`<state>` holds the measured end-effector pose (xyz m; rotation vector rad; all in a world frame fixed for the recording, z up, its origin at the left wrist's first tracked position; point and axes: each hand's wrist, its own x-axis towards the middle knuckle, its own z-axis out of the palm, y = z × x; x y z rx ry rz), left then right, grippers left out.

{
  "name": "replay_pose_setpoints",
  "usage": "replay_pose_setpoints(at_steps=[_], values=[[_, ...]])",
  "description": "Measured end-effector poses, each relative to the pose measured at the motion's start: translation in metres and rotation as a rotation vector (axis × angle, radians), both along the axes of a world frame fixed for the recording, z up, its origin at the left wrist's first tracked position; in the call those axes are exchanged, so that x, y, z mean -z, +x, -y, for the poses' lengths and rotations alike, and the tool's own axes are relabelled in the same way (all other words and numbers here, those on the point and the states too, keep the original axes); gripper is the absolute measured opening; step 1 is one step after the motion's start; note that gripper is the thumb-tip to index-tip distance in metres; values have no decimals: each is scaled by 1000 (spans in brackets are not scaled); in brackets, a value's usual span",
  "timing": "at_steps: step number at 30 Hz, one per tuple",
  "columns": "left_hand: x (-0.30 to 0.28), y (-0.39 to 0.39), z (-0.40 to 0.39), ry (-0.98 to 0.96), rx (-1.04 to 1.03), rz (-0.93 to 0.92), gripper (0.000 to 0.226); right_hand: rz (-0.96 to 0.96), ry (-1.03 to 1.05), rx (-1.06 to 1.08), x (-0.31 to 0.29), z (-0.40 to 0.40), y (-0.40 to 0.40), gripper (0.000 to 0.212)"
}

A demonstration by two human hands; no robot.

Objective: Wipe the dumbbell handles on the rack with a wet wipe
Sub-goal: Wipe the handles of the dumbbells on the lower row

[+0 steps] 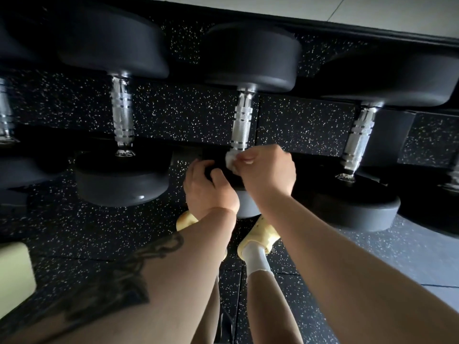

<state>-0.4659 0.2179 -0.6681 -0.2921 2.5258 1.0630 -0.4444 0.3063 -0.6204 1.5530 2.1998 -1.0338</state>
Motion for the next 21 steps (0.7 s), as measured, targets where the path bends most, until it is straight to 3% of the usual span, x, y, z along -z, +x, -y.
replay_pose_setpoints(at_steps=[2, 5, 7, 9, 11, 14, 17, 21], values=[[-1, 0, 0, -4, 2, -3, 43, 60, 51, 61, 10, -9, 7, 13], [0, 1, 0, 3, -12, -2, 43, 21, -82, 252, 22, -20, 17, 11], [1, 1, 0, 9, -20, 5, 42, -92, -137, 291, 19, -27, 9, 9], [1, 2, 0, 14, -19, -2, 41, -318, -5, 320, 7, -37, -13, 7], [1, 2, -1, 13, -28, -14, 40, -478, 257, 160, -3, -45, -35, 8], [3, 2, -1, 22, -43, -4, 40, -487, 606, -255, 12, -44, -36, 18], [4, 1, 0, 34, -33, -8, 43, -599, 609, -418, 40, -33, -1, 40], [2, 2, -1, 11, -22, -9, 46, -667, 496, -816, 43, -35, 35, 43]])
